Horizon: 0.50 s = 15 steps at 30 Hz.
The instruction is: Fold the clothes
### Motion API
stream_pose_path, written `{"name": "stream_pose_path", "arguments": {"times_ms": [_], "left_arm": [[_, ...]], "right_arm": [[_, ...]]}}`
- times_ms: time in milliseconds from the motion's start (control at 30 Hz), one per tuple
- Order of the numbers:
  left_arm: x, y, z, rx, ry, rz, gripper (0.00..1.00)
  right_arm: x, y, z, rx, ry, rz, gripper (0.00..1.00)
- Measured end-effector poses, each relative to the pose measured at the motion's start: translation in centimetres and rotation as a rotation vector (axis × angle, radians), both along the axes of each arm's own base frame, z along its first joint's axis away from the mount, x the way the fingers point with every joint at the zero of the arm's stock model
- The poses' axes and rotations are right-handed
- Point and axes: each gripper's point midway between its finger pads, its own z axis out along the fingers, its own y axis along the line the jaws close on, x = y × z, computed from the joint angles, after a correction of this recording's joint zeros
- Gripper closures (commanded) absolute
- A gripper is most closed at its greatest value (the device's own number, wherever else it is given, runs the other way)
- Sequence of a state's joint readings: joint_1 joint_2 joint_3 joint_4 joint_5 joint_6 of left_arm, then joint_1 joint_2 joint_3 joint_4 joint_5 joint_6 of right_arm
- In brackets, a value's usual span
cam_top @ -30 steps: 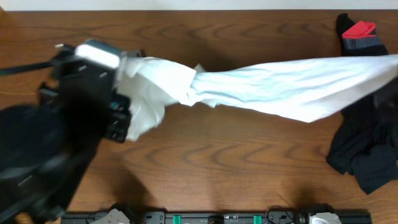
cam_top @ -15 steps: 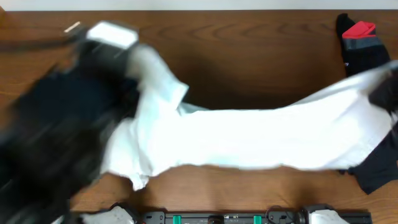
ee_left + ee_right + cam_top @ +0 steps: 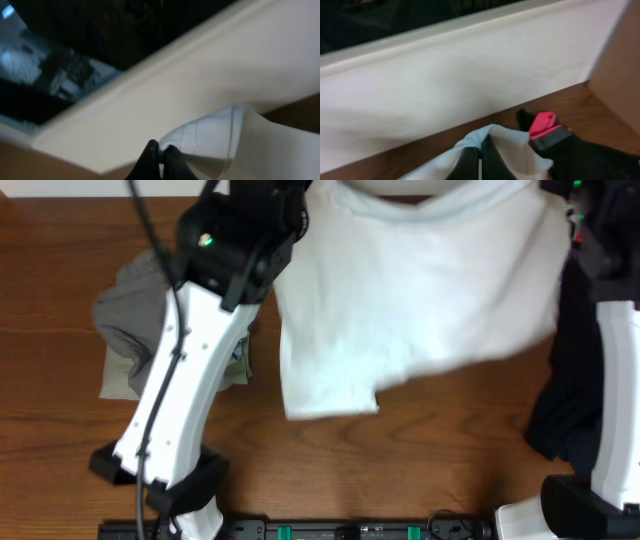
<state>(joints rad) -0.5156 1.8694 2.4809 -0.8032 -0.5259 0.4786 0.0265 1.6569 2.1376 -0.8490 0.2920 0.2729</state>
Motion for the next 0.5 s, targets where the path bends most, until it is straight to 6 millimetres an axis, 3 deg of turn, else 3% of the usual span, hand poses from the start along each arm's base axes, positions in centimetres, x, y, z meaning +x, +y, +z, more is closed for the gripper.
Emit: {"name": "stream_pose_path", "arguments": {"times_ms": [133,233,367,500], "left_arm": [[-3.7,1.5,3.9,-0.002,-0.051,-0.033,0.94],[-7.1,3.4,4.2,0.029,-0.002,-0.038,0.94],[-9.6,4.8,1.3,0.055,0.139,-0.025,0.93],[-10.5,4.9,-3.8,0.093,0.343,-0.014,0.91]], "right_arm": [[-2.0,-2.0,1.4,-0.019,-0.011,-0.039,0.99],[-4.0,-2.1,2.0,-0.039,0.010,-0.036,0.99],[-6.5,-2.0,0.3,-0.049,0.122,-0.025,0.99],[-8.8,-1.7,-3.8,-0.047,0.322,-0.002,0.99]]}}
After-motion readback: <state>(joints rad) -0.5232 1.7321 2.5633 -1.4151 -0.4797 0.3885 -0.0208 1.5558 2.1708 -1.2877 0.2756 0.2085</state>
